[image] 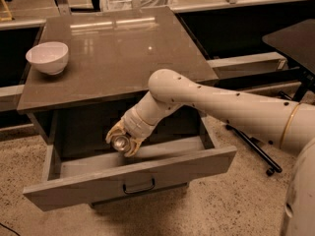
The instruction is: Place pepsi can into top drawer
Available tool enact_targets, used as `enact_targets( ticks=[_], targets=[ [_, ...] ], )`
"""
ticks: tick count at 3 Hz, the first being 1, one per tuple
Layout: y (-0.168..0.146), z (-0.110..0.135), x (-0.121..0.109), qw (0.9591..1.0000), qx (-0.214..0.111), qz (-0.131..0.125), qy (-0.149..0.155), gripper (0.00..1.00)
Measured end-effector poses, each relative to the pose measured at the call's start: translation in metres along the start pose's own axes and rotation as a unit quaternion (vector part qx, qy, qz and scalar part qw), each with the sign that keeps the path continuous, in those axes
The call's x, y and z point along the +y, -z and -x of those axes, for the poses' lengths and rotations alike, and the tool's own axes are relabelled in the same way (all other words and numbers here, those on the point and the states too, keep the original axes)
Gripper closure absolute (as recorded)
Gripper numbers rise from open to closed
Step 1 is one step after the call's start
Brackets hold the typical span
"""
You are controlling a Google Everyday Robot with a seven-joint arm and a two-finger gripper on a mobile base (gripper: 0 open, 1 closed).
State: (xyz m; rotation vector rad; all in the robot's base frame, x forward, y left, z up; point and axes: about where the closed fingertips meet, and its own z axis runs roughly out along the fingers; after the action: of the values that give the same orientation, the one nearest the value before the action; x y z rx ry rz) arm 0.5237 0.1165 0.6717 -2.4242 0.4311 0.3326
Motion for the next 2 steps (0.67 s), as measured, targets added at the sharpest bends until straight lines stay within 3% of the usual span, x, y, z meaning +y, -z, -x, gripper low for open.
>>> enact_targets(
  ticks=[1,2],
  targets=[
    [-0.0028,0.0005,-0.0005,1.0000,-0.003,0.002,0.002,0.21],
    [-0.0029,0.0006,-0.0005,1.0000,-0.003,0.002,0.002,0.00]
  ],
)
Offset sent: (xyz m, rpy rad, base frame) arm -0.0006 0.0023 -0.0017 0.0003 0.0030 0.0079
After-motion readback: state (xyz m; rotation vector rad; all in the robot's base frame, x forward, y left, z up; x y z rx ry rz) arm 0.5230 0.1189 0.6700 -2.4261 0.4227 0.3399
